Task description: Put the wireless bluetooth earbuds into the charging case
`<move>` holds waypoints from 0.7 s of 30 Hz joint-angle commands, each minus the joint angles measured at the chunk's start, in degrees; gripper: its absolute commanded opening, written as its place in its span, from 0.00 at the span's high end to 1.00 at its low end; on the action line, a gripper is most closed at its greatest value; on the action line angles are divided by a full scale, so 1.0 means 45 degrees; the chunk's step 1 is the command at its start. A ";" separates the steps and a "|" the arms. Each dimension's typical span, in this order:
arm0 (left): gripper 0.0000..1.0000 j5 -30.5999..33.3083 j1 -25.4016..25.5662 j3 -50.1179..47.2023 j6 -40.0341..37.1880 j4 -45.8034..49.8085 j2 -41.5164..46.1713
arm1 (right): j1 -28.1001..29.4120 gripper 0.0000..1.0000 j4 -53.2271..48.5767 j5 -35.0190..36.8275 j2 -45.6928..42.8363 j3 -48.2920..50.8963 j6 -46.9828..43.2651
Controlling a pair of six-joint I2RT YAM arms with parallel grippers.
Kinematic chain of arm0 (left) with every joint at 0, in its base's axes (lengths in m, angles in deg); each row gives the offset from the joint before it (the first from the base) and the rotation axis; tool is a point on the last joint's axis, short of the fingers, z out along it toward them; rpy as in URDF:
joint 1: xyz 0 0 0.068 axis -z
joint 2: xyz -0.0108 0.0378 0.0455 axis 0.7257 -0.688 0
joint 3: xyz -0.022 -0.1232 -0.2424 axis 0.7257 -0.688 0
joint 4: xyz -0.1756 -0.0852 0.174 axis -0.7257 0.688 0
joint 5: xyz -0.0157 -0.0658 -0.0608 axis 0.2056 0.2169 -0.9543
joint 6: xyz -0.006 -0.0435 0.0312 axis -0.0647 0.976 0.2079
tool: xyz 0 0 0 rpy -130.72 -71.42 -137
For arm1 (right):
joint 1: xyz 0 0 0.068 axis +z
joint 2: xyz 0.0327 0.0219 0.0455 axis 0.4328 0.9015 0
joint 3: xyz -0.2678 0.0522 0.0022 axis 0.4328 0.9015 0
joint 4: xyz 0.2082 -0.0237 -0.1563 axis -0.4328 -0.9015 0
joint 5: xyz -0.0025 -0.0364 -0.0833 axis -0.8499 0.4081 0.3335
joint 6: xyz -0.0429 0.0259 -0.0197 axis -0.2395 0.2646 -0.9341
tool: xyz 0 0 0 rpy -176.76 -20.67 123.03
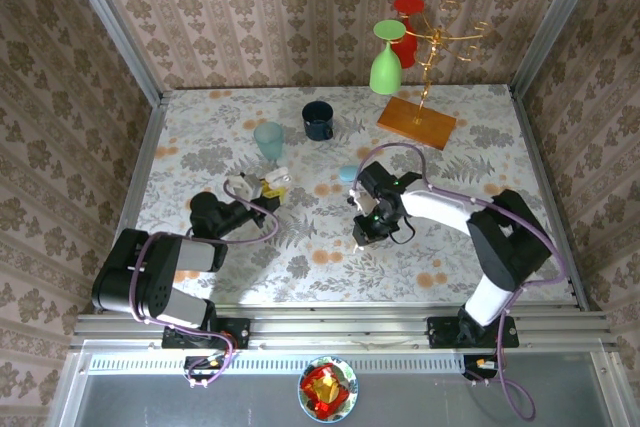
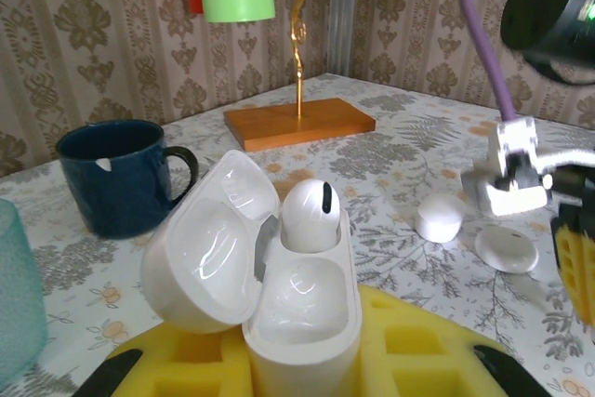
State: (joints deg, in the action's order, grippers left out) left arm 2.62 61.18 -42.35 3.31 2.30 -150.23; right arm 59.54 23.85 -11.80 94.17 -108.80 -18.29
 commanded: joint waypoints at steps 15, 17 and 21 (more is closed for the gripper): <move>0.98 -0.2333 0.1983 0.1126 0.0592 -0.0249 -0.1253 | 0.0968 0.89 0.5316 0.3824 -0.6454 0.1785 -0.0586; 0.98 -0.2456 0.2219 0.1218 0.0768 -0.0294 -0.1371 | 0.1397 0.89 0.5283 0.4370 -0.6522 0.1462 -0.1066; 0.98 -0.2485 0.2874 0.1398 0.0977 -0.0278 -0.1521 | 0.2003 0.89 0.4810 0.5241 -0.6154 0.0701 -0.1709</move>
State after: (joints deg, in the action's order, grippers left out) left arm -6.56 72.22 -37.61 5.82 2.30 -156.44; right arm 67.36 45.32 6.60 65.76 -102.44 -22.31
